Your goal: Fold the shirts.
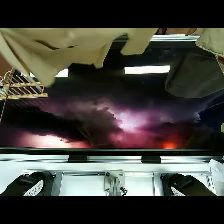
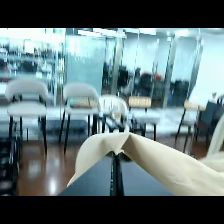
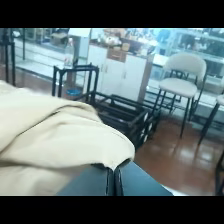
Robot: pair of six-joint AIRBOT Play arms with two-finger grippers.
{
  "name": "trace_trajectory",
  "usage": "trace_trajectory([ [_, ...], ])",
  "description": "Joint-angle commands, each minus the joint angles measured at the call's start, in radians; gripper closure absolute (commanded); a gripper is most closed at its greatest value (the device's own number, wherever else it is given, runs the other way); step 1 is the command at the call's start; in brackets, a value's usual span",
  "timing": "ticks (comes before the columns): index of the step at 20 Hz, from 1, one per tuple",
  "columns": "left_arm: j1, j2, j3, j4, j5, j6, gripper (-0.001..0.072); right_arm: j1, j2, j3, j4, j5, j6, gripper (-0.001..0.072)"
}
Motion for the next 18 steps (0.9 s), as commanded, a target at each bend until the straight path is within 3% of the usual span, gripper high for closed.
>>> trace_trajectory([
  [1,0.0,0.014,-0.071,0.026,-0.327,-0.079,0.0664,0.0,0.006,0.011,-0.026,0.358,0.021,0.0637],
  [3,-0.031,0.02,-0.268,0.008,-0.414,-0.089,0.0664,0.0,-0.064,0.006,-0.027,0.665,0.028,0.0638],
  [5,-0.111,0.027,-0.518,0.005,-0.393,-0.089,0.0664,0.0,-0.131,-0.078,-0.046,0.83,0.01,0.0637],
  [7,-0.192,0.024,-0.755,0.005,-0.286,-0.122,0.0664,0.0,-0.161,-0.257,-0.064,0.82,0.006,0.0637],
  [10,-0.262,0.015,-0.999,0.005,-0.074,-0.212,0.0663,0.0,-0.166,-0.584,-0.069,0.624,0.055,0.0637],
  [11,-0.272,0.012,-1.043,0.004,-0.022,-0.222,0.0662,0.0,-0.166,-0.672,-0.075,0.552,0.076,0.061],
  [12,-0.271,0.006,-1.061,-0.002,0.006,-0.221,0.0662,0.0,-0.166,-0.733,-0.087,0.513,0.098,0.047],
  [13,-0.266,-0.001,-1.059,-0.002,0.014,-0.22,0.0662,0.0,-0.166,-0.753,-0.106,0.507,0.132,0.0251],
  [14,-0.259,-0.002,-1.056,-0.002,0.026,-0.219,0.0662,0.0,-0.163,-0.746,-0.127,0.517,0.156,0.0219],
  [18,-0.2,-0.003,-1.051,-0.002,0.055,-0.217,0.0662,0.041,-0.093,-0.62,-0.111,0.544,0.161,0.0219],
])
